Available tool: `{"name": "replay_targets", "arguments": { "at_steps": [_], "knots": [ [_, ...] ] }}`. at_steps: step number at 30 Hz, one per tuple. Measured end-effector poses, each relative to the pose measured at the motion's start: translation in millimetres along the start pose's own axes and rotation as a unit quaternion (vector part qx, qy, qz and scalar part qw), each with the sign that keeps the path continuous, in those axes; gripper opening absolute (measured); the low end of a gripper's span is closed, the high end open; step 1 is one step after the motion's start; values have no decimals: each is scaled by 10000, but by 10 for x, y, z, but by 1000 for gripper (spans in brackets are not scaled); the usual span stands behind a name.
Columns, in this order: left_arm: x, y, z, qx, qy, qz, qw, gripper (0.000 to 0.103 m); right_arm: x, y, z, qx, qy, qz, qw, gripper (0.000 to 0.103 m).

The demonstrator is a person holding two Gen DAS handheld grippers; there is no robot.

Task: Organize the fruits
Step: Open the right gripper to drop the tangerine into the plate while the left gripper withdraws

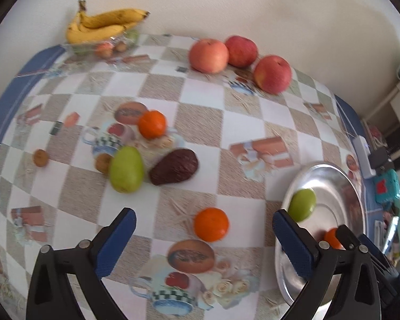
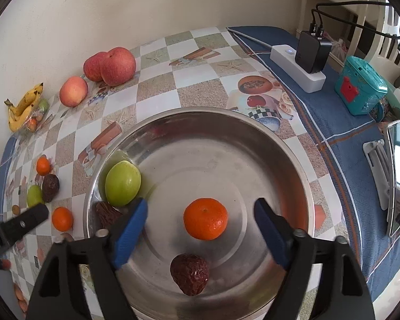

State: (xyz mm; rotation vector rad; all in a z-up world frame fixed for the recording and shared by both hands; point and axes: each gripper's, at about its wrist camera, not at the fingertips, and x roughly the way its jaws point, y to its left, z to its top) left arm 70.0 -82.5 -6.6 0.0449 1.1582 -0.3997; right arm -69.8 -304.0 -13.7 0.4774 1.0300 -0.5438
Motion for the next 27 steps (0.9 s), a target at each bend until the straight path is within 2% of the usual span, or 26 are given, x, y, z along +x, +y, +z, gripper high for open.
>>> {"name": "replay_targets", "arguments": {
  "at_steps": [7, 12, 17, 22, 27],
  "knots": [
    [-134, 148, 113, -26, -308, 470, 9984, 103, -111, 66, 14, -70, -409, 116, 9991, 92],
    [-208, 263, 187, 2, -419, 1037, 9937, 103, -177, 186, 20, -307, -592, 122, 9977, 92],
    [-262, 544, 243, -597, -257, 1535, 9860, 103, -175, 324, 13, -584, -567, 276, 9963, 92],
    [-256, 811, 259, -938, -92, 1537, 9836, 103, -235, 554, -3, -880, -611, 522, 9929, 92],
    [-312, 1090, 316, -985, -146, 1592, 9822, 103, -348, 816, -33, -1055, -720, 849, 9882, 92]
  ]
}}
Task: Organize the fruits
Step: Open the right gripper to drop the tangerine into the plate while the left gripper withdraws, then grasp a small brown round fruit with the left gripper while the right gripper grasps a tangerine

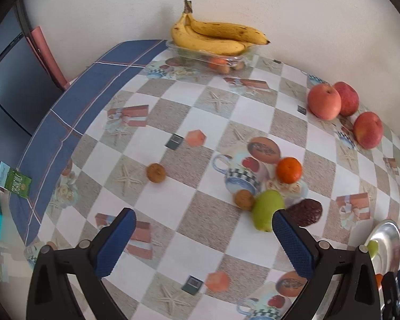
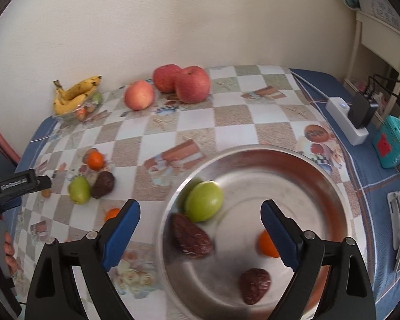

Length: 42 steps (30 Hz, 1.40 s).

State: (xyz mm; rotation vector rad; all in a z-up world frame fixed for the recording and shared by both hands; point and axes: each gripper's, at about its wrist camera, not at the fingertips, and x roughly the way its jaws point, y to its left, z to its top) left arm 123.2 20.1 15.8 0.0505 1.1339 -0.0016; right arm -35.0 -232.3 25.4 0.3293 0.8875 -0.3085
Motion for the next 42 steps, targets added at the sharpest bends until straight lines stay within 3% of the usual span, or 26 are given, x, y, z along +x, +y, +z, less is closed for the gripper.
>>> {"name": "replay_targets", "arguments": {
  "at_steps": [6, 14, 21, 25, 27, 32, 35, 36, 38, 42],
  "knots": [
    [94, 215, 68, 138, -299, -80, 9994, 103, -12, 336, 19, -385, -62, 118, 9992, 92],
    [286, 384, 186, 72, -77, -556, 9984, 103, 74, 664, 17, -647, 49, 319, 9974, 92],
    [489, 518, 243, 30, -68, -277, 9996, 103, 174, 953, 50, -876, 143, 404, 9952, 91],
    [649, 551, 254, 21, 0, -297, 9996, 103, 339, 1062, 27, -961, 343, 338, 9942, 91],
    [723, 549, 250, 51, 34, -266, 9996, 102, 435, 1106, 1, -1013, 475, 287, 9933, 86],
    [919, 529, 237, 99, 214, -322, 9992, 90, 697, 1178, -97, -1118, 814, 127, 9903, 84],
    [1015, 540, 232, 70, 274, -334, 9990, 84, 853, 1219, -155, -1167, 1007, 70, 9880, 75],
    [1039, 543, 236, 67, 291, -352, 9989, 77, 887, 1232, -170, -1195, 1044, 48, 9873, 75],
    [1053, 539, 245, 78, 244, -338, 9991, 72, 933, 1245, -187, -1224, 1086, 15, 9865, 75],
    [1056, 540, 276, 36, 148, -425, 9990, 68, 986, 1237, -196, -1193, 1126, -30, 9865, 59]
  ]
}}
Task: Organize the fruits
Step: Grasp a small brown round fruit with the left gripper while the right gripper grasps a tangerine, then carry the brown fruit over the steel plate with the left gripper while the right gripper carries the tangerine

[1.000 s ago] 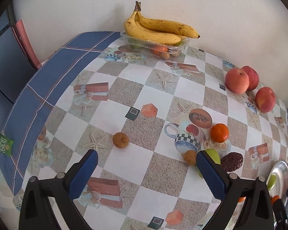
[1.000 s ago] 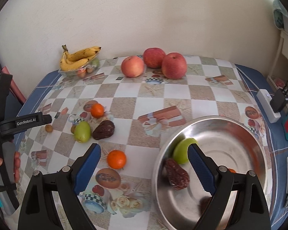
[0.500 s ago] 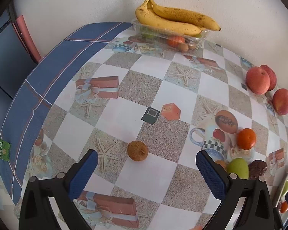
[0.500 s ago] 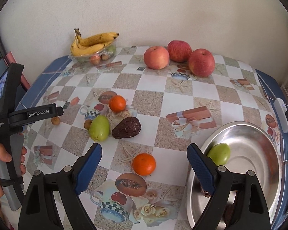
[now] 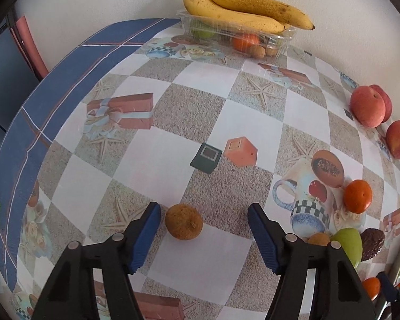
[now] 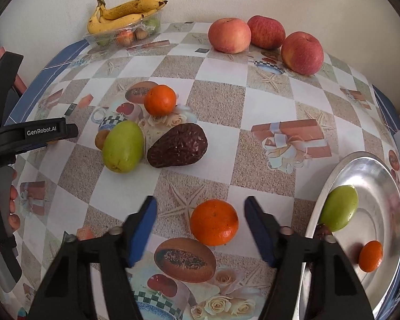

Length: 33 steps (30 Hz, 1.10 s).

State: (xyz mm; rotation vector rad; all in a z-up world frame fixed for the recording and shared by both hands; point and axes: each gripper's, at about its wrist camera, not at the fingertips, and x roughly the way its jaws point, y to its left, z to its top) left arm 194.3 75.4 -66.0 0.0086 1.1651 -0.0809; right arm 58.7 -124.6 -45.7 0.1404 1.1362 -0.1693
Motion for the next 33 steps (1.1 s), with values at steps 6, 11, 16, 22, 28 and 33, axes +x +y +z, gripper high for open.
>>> {"name": "replay_targets", "arguments": {
  "at_steps": [6, 11, 16, 22, 28, 33],
  "knots": [
    [-24, 8, 10, 4, -17, 59, 10000, 25, 7, -36, -9, 40, 23, -103, 9999, 43],
    [-59, 10, -18, -39, 51, 64, 10000, 25, -16, -84, -22, 113, 18, -48, 9999, 36],
    [-179, -6, -17, -61, 3, -6, 10000, 25, -67, -90, -18, 138, -3, 0, 9999, 36],
    [-431, -149, -50, 125, -159, 9, 9998, 25, -310, -144, 15, 262, -276, 138, 9992, 36],
    [-761, -480, -182, 566, -400, -99, 9975, 25, -509, -275, 1, 500, -453, 181, 9976, 36],
    [-986, -690, -289, 784, -537, -302, 9950, 25, -596, -427, -71, 844, -411, 247, 9953, 36]
  ]
}}
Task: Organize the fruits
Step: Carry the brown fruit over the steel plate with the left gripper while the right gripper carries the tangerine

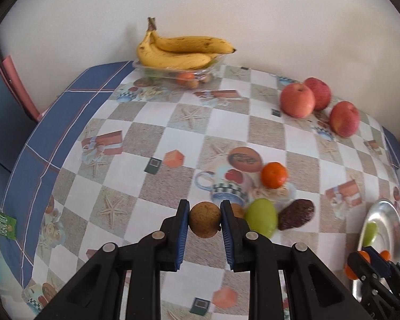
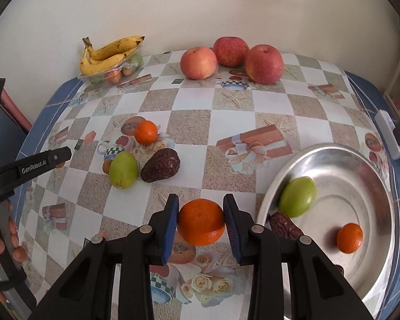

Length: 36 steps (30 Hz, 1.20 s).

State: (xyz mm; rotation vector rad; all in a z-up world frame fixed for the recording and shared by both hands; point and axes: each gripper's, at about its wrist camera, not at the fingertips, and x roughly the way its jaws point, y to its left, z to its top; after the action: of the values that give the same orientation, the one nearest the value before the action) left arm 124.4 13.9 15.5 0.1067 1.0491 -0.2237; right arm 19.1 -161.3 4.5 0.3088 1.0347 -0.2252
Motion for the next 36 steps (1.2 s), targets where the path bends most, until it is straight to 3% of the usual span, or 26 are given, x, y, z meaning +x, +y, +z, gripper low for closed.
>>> {"name": "replay_targets", "arguments": {
  "at_steps": [7, 19, 29, 36],
  "knots": [
    [-198, -290, -96, 130, -55, -273, 9995, 25, -167, -251, -50, 574, -76, 16, 9983, 36],
    [-288, -846, -283, 366, 113, -737, 9965, 25, -294, -783, -59, 1326, -298, -318, 9902, 36],
    [-322, -1542, -582, 1252, 327, -1168, 9847, 25, -360, -1277, -173, 1731, -342, -870, 9805, 36],
    [-322, -1839, -748, 1559, 530, -1524, 9745, 25, -443, -1595, -229, 1960, -448, -998, 9745, 36]
  ]
}}
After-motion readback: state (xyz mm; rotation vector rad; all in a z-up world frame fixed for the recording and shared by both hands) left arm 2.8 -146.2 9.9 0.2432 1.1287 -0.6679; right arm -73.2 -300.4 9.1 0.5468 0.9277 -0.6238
